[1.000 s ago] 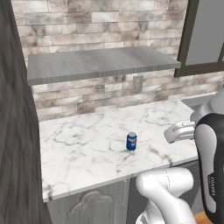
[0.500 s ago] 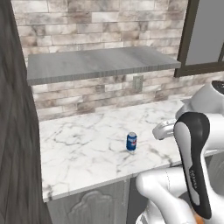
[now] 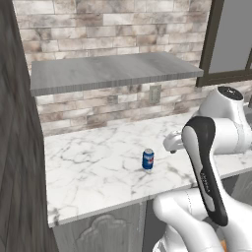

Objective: Four empty soda cans are scattered around the kitchen. Gather all the cans and cluster them next to the stove for recycling.

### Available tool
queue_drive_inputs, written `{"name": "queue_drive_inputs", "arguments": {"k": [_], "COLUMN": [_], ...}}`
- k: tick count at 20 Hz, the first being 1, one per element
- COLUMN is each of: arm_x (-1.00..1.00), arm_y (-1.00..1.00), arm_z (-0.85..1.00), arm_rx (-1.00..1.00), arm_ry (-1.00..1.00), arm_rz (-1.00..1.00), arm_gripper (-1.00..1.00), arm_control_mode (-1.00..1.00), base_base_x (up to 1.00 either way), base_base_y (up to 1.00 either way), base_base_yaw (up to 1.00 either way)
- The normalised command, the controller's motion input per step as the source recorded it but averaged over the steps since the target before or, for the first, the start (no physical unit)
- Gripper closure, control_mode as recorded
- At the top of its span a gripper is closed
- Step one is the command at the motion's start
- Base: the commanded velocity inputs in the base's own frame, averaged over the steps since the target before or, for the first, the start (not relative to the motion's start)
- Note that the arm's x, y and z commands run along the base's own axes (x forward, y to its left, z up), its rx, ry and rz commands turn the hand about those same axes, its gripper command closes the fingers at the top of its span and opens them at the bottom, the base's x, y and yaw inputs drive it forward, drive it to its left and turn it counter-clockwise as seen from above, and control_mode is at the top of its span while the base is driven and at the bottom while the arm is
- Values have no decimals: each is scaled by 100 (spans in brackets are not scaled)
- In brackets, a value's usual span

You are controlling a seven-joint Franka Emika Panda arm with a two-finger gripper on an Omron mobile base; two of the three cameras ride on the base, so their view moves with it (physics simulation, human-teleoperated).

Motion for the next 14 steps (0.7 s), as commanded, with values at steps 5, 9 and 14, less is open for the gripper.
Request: {"name": "queue_drive_inputs", "arguments": {"k": [5,9,14], "arm_x": [20,24,16], "arm_y": [2,11,11], "arm_z": [-30,-19,-24], "arm_rx": [0,0,-4], "arm_ry": [1,0,0], "arm_rz": [0,0,0], "arm_gripper": [-100,-100,-100], "arm_control_mode": [-100,-100,-100], "base_base_x": [0,0,0], "base_base_y": [0,0,0], "base_base_yaw": [0,0,0]}}
